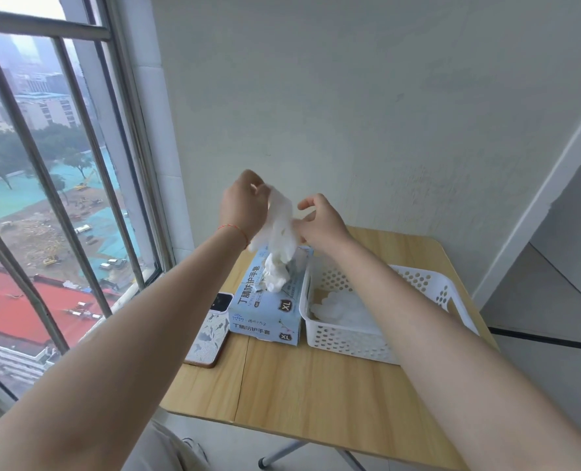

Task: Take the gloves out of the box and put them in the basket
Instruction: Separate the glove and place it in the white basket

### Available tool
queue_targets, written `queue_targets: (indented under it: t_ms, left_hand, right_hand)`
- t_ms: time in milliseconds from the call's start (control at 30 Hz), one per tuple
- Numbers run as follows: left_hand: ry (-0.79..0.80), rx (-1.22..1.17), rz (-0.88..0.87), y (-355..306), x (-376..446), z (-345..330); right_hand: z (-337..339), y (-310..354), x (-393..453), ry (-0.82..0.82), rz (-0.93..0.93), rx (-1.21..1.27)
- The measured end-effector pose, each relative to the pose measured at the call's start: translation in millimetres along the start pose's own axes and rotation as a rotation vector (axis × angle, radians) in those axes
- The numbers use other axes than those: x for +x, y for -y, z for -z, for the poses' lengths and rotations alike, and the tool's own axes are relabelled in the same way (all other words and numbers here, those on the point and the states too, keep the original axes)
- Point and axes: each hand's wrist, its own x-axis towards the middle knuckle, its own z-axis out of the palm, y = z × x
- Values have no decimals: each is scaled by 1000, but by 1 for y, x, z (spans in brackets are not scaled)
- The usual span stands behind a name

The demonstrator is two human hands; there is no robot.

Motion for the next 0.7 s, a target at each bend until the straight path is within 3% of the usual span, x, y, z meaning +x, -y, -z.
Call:
queue_targets:
  t_ms: [133,333,433,500,600,700]
  left_hand:
    - [84,10,-83,-33,-1,-6]
    - [161,9,6,-30,-10,-13]
    - [221,-230,140,-32,-16,-11]
    - [361,-352,246,-38,-26,-7]
    - [635,-297,263,-35,-37,-5]
    - [759,-313,279,-29,-43,-5]
  right_hand:
    - [5,2,-5,-34,92,45]
    - [17,1,-11,26,80,68]
    - [24,-3,-14,40,-26,279]
    - [28,-5,-16,10,-91,391]
    - [34,-7,-18,-66,-168,387]
    - [37,-10,-20,-148,-224,308]
